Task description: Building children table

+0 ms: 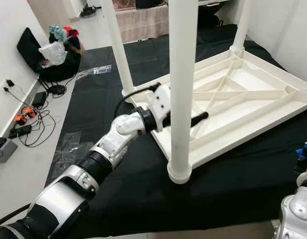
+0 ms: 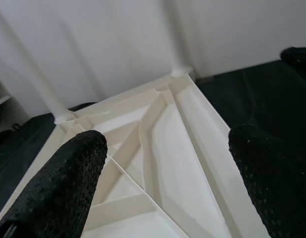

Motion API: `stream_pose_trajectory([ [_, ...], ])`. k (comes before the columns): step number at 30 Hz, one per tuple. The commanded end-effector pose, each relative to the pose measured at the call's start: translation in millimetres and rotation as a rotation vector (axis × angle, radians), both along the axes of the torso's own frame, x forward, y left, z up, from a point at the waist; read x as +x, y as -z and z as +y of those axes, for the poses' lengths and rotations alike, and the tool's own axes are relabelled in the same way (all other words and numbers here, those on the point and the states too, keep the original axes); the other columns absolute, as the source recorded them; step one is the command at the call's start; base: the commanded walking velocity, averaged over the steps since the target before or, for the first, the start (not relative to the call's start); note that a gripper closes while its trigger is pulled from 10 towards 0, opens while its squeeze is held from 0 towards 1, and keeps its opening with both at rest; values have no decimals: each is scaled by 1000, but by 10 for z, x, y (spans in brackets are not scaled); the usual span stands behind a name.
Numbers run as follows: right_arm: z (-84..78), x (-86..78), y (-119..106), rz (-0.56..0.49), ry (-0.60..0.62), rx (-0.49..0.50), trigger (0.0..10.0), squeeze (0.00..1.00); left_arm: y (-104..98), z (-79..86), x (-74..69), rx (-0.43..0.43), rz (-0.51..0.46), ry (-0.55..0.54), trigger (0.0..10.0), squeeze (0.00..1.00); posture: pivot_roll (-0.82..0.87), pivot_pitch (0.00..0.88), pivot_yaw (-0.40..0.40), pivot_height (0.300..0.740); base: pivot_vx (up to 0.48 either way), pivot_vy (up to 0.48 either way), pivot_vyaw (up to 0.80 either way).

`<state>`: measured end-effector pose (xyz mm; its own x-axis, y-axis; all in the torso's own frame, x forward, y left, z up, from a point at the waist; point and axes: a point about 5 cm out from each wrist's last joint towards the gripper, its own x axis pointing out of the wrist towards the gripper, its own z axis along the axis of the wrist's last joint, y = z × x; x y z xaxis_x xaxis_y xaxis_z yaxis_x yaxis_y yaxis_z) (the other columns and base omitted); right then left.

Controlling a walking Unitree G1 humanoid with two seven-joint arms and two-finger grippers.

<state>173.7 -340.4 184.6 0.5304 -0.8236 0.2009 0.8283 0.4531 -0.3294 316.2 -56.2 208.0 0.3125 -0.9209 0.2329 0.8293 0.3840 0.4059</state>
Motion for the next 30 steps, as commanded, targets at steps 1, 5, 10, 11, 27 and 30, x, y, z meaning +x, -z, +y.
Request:
stream_pose_trajectory([
  [1,0,-39,55,17,28,8,10000,0,-183,-980,-875,-237,144,304,10000,0,-68,96,120,740,0,0,0],
  [5,25,-43,97,35,16,7,10000,0,-185,-1022,-933,-241,151,317,10000,0,-72,98,125,740,0,0,0],
  [10,64,-13,124,39,-19,15,10000,0,-252,-1090,-960,-263,177,312,10000,0,-80,98,126,740,0,0,0],
  [11,33,-34,118,51,4,-3,10000,0,-318,-1170,-1042,-287,202,327,10000,0,-84,100,129,740,0,0,0],
  [27,92,63,312,87,-74,109,10000,0,-142,-1153,-1354,-211,214,504,10000,0,-67,102,96,740,0,0,0],
  [30,357,240,407,85,-235,187,10000,0,-34,-756,-818,-198,171,243,10000,0,-42,96,79,740,0,0,0],
])
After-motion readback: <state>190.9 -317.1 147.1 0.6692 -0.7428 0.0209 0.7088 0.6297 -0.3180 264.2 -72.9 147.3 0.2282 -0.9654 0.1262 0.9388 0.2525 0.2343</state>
